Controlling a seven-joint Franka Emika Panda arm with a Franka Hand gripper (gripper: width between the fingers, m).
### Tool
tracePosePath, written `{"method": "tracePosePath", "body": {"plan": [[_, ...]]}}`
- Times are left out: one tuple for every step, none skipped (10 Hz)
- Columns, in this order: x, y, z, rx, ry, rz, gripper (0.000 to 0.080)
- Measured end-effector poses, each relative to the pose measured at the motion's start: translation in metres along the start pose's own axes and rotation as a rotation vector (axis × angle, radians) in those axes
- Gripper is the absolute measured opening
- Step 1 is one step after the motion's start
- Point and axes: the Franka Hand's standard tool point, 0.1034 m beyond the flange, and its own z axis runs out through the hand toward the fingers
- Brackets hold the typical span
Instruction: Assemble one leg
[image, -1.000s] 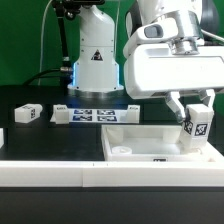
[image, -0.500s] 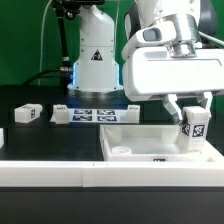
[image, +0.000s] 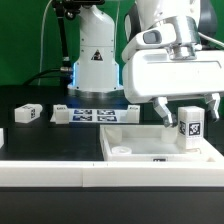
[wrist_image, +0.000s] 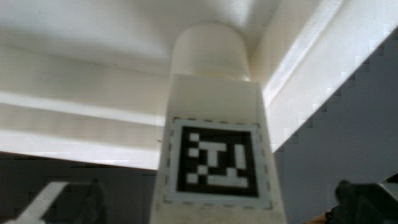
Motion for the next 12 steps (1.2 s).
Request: {"method": "tracePosePath", "body": {"plan": [[-0.001, 0.001, -0.001, 0.001, -0.01, -0.002, 0.0648], [0.003, 0.005, -0.008, 0.001, -0.024, -0.004, 0.0649], [0.007, 0.009, -0.015, 0.001, -0.04, -0.009, 0.0649], [0.01, 0.01, -0.019, 0.006, -0.062, -0.006, 0.0649], [0.013, 0.007, -0.019, 0.019, -0.096, -0.009, 0.0649], [0.014, 0.008, -0.018, 0.02, -0.096, -0.008, 0.0649], [0.01, 0.002, -0.014, 0.039, -0.159, 0.009, 0.0649], [0.012, -0.004, -0.012, 0.066, -0.246, 0.021, 0.0649], [0.016, -0.005, -0.012, 0.081, -0.303, 0.023, 0.0649], [0.014, -0.006, -0.012, 0.097, -0.364, 0.023, 0.0649], [0.013, -0.006, -0.011, 0.111, -0.414, 0.024, 0.0649], [0.015, -0.005, -0.012, 0.127, -0.467, 0.021, 0.0649]]}}
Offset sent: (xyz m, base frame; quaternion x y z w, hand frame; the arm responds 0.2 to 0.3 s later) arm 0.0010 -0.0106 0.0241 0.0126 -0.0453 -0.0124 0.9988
